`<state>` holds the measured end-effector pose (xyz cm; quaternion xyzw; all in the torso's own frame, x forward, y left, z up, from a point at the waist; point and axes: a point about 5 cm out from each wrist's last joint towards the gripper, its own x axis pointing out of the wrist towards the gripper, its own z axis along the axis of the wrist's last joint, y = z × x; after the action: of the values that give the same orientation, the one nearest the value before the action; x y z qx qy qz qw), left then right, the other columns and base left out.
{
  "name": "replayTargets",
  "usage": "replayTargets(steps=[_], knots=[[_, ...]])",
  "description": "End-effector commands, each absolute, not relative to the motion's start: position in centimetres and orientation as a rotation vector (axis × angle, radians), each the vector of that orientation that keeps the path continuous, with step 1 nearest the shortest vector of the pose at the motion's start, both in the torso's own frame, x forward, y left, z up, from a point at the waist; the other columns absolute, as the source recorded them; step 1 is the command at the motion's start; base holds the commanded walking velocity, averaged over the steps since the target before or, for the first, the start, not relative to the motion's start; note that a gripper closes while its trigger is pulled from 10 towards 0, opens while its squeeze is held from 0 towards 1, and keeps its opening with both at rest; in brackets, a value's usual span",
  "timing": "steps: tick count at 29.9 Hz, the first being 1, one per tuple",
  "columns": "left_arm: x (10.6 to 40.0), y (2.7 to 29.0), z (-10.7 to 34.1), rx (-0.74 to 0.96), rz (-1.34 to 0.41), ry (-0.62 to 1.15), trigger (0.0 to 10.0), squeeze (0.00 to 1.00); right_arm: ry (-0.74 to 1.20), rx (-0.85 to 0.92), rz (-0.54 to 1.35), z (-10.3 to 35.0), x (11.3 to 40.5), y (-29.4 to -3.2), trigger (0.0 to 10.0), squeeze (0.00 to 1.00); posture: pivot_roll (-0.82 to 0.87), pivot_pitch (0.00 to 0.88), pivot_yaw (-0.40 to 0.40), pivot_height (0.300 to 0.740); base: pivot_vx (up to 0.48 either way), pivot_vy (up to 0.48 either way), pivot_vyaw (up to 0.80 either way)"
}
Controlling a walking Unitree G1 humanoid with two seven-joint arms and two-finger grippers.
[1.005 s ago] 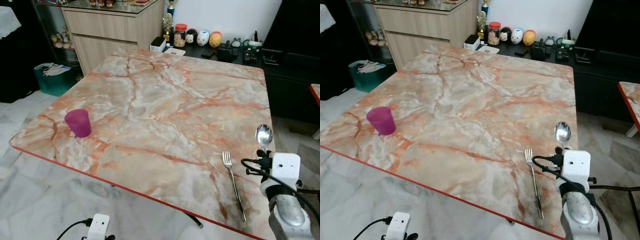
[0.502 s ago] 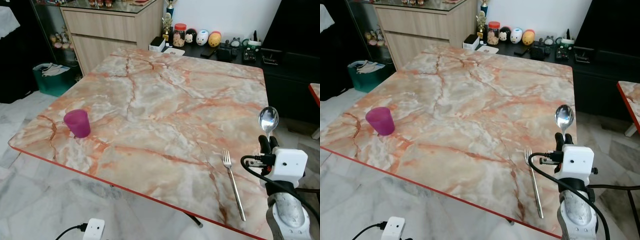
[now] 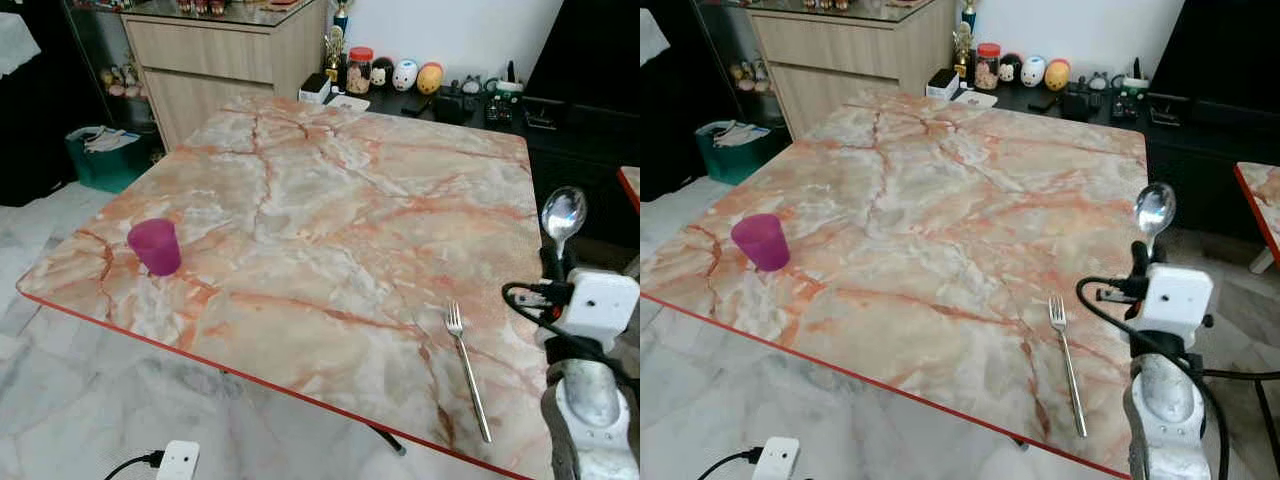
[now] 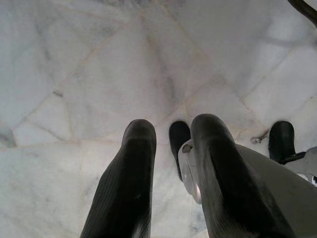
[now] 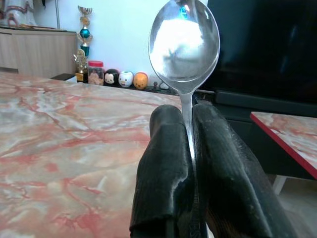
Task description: Setting the table
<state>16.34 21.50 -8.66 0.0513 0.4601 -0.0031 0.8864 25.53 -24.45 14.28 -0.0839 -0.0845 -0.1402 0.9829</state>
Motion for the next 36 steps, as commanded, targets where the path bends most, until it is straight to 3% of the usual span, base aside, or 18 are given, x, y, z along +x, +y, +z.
replayTargets(steps=[1,17,36], knots=[[15.9,21.9,-8.8,0.093,0.021,0.980,10.0,0.00,-0.184,-0.161,-0.287,14.5,25.7,-24.7,10.0,0.00,0.00,0.000,-0.029,0.740,0.000,0.000,0.00],[16.0,22.3,-8.7,0.093,0.028,0.971,10.0,0.00,-0.184,-0.134,-0.284,14.5,26.3,-24.6,10.0,0.00,0.00,0.000,-0.032,0.740,0.000,0.000,0.00],[16.7,21.3,-8.5,0.089,-0.005,0.944,10.0,0.00,-0.186,-0.136,-0.290,14.6,26.8,-24.9,10.0,0.00,0.00,0.000,-0.032,0.740,0.000,0.000,-0.66]])
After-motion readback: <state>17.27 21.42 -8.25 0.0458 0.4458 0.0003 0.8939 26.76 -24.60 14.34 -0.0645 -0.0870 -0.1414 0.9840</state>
